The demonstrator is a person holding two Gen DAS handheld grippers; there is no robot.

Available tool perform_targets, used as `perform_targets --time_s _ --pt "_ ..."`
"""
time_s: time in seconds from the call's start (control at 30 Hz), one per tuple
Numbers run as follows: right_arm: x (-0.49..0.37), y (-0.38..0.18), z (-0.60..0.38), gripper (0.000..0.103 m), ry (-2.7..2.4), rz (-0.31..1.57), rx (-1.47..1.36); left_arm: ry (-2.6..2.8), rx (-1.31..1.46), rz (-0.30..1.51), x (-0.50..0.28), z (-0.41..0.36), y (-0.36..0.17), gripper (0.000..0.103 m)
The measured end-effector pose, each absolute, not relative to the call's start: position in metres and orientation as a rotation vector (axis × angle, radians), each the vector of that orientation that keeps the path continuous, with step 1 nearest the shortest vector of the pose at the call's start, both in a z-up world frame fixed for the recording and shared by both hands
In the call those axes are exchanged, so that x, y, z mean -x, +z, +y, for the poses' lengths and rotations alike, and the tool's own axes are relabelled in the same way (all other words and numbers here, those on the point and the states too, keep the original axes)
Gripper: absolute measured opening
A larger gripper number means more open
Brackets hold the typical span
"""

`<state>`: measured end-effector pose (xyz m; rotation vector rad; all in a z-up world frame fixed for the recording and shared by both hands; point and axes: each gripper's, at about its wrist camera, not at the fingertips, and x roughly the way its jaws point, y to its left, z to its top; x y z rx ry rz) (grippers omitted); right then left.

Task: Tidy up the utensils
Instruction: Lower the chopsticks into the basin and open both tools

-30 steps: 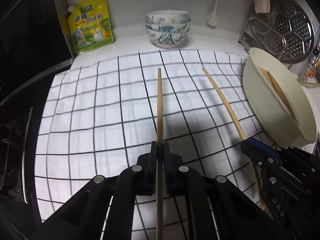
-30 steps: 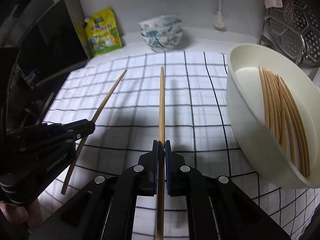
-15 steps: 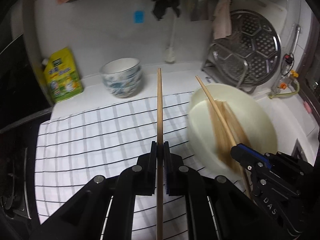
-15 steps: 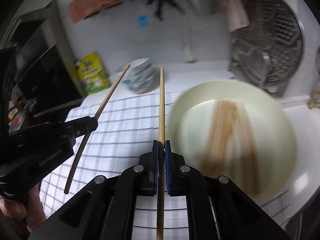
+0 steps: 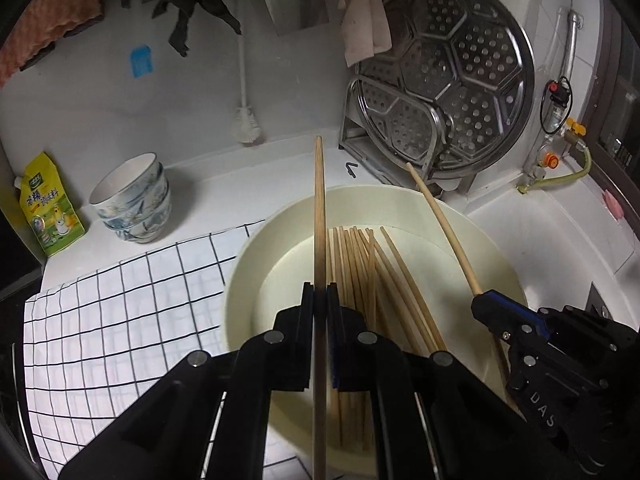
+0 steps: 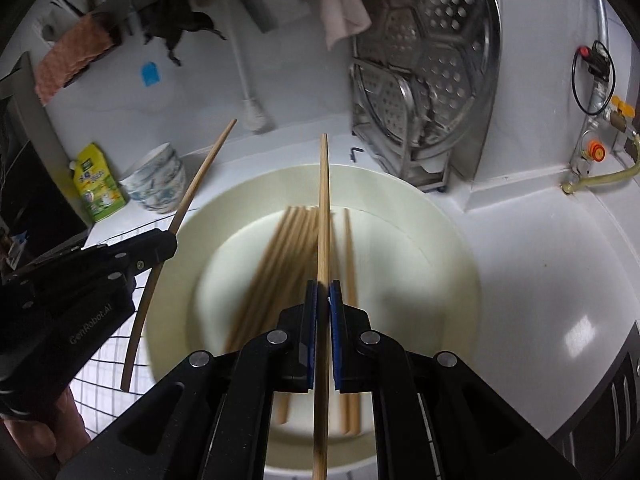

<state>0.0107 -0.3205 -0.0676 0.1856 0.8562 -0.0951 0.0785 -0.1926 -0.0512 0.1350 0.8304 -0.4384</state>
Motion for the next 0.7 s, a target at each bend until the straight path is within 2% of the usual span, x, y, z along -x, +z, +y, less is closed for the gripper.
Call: perform_targets --time_s 0.3,0.57,0.63,0.7 --pt "-0.029 -0.099 -0.335 0.006 -0.075 0.919 -0.207 -0.426 -0.166 0.89 -0.09 -0.217 -0.076 0.007" --pt "-0.03 -0.103 -0.34 0.007 -0.094 0.932 -0.213 -0.41 -0.166 0.919 -0.092 -0.217 -0.084 0.009" --pt "-0.027 -0.1 -0.342 0.014 -0.097 0.922 -0.223 -0.402 -0.154 0.919 -0.091 -0.213 -0.082 0.016" --pt "-0.025 -0.096 -0.343 0.018 -0.101 0.909 -0.227 -0.387 -0.153 0.906 -0.09 -0.21 -0.078 0.037"
